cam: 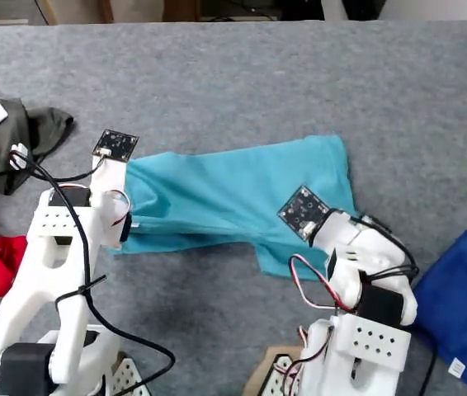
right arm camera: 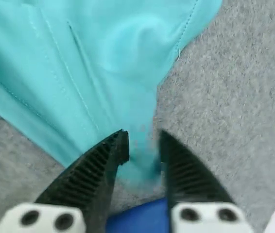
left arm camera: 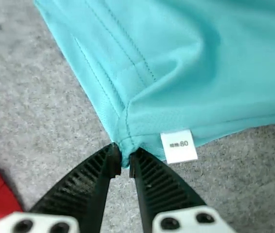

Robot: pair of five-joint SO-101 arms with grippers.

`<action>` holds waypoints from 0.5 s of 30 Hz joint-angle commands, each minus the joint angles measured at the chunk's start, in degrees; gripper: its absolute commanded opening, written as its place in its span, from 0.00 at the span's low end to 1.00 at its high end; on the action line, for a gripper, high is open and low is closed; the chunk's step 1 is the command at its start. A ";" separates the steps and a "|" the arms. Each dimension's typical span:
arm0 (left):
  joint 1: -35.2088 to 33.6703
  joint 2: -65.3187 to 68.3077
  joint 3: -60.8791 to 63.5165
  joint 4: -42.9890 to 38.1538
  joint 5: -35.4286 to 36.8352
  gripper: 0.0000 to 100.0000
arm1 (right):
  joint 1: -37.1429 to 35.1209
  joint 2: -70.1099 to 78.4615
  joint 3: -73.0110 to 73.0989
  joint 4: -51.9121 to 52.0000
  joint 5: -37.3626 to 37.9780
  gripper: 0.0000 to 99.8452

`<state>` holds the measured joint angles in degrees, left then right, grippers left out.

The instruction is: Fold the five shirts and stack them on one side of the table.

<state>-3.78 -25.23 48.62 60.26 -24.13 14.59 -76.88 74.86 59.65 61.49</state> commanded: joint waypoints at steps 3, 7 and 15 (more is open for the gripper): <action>1.41 -1.98 -1.41 5.98 -0.88 0.06 | 1.45 -1.01 -1.80 -2.90 2.55 0.24; -0.79 -1.98 -5.19 13.45 -0.35 0.22 | 1.01 -1.01 -3.38 -4.13 2.46 0.24; -8.88 -1.36 -21.71 18.29 1.14 0.27 | -1.36 -1.01 -8.04 3.34 2.90 0.24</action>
<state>-10.73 -25.41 34.20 78.02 -23.69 15.12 -76.88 71.16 59.47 63.60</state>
